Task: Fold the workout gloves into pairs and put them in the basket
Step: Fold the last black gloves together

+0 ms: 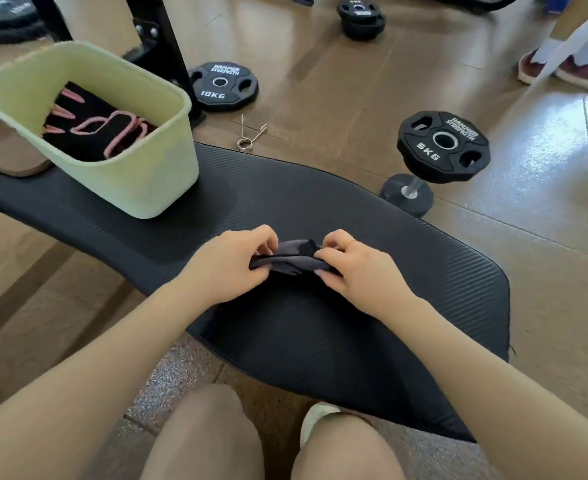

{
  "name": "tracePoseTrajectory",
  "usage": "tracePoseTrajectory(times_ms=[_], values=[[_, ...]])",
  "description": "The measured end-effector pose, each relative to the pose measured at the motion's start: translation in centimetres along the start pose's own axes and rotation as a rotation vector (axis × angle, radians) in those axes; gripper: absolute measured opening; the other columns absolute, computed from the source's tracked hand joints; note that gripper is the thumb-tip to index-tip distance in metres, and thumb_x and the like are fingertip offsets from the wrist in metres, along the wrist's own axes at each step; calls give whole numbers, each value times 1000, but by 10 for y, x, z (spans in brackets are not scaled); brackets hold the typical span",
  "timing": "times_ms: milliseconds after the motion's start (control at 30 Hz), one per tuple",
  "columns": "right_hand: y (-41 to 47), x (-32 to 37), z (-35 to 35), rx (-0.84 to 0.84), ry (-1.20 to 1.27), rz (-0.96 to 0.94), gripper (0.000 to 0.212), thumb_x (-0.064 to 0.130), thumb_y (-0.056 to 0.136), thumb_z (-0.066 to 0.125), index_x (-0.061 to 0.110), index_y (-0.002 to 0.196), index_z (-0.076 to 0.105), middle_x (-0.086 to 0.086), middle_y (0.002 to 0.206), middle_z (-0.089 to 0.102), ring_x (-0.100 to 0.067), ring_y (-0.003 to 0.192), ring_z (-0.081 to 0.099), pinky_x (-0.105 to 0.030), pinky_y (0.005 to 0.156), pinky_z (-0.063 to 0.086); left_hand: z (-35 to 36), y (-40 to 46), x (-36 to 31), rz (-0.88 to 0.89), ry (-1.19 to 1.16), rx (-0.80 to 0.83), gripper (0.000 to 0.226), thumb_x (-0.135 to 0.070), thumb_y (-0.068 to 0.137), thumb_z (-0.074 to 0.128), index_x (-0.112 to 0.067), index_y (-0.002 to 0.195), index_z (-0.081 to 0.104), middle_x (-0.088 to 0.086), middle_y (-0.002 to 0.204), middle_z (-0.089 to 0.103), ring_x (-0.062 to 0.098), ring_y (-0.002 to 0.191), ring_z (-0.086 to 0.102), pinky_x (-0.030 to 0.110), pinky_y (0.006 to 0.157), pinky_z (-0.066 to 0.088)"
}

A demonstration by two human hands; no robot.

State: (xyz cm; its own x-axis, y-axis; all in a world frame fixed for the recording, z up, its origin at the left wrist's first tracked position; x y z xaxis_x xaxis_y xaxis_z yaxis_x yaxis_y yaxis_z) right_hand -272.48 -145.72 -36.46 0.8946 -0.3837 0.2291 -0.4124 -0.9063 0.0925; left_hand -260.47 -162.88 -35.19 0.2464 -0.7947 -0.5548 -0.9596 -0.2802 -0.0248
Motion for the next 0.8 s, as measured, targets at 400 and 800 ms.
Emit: tracePoseTrajectory(times_ms=[400, 800], values=[[55, 1, -185, 390, 1117, 801, 10, 19, 91, 57, 13, 99, 58, -13, 107, 66, -25, 95, 64, -40, 86, 51, -142, 17, -98, -780, -1069, -91, 20, -17, 86, 62, -26, 103, 55, -9, 107, 60, 13, 105, 54, 33, 93, 44], [184, 91, -204, 542, 1102, 796, 13, 16, 94, 51, 16, 106, 57, -7, 109, 64, -22, 96, 61, -34, 82, 50, -248, 19, -45, -969, -998, -536, 17, -7, 92, 49, -16, 106, 51, -2, 87, 59, 12, 77, 59, 20, 69, 51]])
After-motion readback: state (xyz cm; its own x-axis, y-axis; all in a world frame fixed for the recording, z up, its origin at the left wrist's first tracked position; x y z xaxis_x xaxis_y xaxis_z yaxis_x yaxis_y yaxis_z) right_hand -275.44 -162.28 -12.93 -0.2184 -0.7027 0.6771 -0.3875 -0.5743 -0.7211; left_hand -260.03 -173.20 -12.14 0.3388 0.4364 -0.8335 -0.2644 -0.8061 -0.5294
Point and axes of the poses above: each hand's wrist, its own y-axis towards the middle knuckle, its own z-axis out of the palm, x = y × z, the point moved 1 cm from there along y, towards the middle knuckle
